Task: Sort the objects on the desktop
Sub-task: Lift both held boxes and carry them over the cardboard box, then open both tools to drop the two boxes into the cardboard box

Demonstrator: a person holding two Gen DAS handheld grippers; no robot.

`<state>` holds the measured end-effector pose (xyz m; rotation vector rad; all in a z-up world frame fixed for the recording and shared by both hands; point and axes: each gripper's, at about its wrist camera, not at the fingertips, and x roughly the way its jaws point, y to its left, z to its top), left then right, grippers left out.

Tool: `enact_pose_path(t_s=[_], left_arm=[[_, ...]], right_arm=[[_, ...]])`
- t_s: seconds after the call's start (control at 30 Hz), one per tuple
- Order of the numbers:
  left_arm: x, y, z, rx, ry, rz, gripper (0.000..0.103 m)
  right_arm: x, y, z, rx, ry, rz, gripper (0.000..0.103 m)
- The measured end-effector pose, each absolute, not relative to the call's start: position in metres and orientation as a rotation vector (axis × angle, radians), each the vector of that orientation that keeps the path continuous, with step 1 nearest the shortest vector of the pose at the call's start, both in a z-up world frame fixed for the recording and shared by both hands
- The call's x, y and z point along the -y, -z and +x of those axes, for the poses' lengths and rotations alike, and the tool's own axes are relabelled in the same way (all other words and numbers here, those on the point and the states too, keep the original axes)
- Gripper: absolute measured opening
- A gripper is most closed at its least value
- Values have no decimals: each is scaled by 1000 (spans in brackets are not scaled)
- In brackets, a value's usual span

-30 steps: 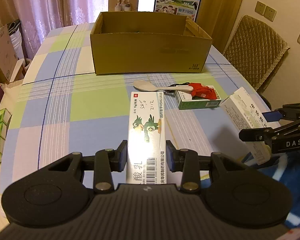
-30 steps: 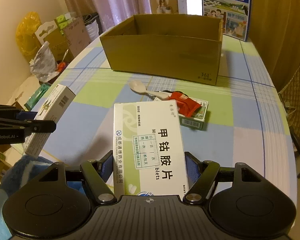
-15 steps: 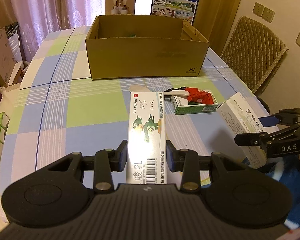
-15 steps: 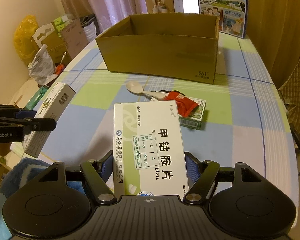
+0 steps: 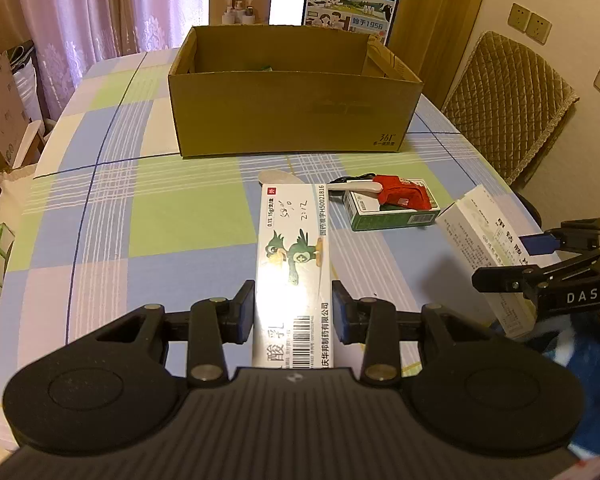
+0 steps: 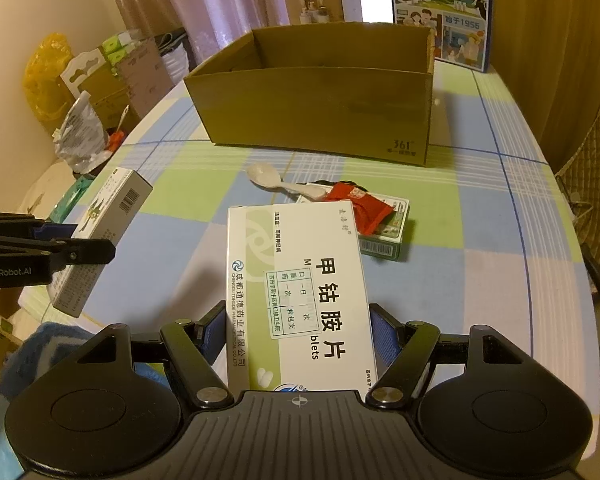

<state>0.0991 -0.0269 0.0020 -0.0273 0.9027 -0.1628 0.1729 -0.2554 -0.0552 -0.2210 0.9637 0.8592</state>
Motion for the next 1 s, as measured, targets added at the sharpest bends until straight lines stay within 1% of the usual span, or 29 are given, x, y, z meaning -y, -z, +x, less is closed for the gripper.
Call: enact_pose_path(t_s=[0.23, 0.53, 0.83, 1.0], left_arm=[[25, -1, 108, -900, 166, -29, 33], [21, -12, 143, -885, 175, -14, 33], [14, -43, 217, -825, 181, 1, 33], [18, -67, 274, -781, 191, 24, 33]], right_arm=[[252, 50, 185, -949, -842, -226, 69], [237, 19, 231, -884, -828, -211, 69], [182, -31, 303, -779, -846, -205, 69], [147, -43, 348, -760, -837, -182, 69]])
